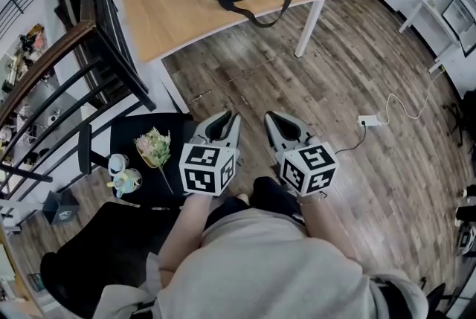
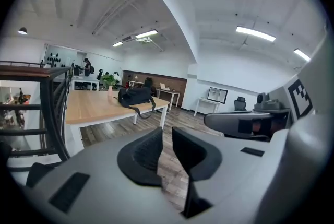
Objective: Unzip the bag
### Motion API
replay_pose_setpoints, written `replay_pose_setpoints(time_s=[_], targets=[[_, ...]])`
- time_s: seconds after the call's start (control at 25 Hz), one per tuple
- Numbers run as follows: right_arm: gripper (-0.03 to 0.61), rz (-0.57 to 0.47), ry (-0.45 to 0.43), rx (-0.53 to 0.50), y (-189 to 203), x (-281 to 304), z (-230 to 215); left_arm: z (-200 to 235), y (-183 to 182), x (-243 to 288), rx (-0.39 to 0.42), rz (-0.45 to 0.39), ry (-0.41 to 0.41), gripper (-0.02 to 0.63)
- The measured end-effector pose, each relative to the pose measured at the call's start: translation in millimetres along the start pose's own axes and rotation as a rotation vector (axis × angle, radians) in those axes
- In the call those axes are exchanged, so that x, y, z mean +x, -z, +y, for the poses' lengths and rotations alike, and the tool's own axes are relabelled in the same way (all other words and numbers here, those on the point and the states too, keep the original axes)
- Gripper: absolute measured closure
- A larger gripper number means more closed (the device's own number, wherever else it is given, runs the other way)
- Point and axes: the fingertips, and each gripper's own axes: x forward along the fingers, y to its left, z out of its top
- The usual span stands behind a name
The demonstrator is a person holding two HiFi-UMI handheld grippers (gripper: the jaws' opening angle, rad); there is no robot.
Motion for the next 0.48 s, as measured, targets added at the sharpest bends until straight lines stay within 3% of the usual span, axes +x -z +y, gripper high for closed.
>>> replay_pose_setpoints(time_s=[0.2,0.48], targets=[[0.514,0.015,-0.001,0.01,-1.8,14.8,-2.9,13.7,1.1,10.2,-0.027,0.016,-0.005,0.492],[0.457,0.046,-0.021,0.005,-5.8,50.7,-27.5,34.9,1.0,46.2,-0.073,0.032,-0.014,0.492]])
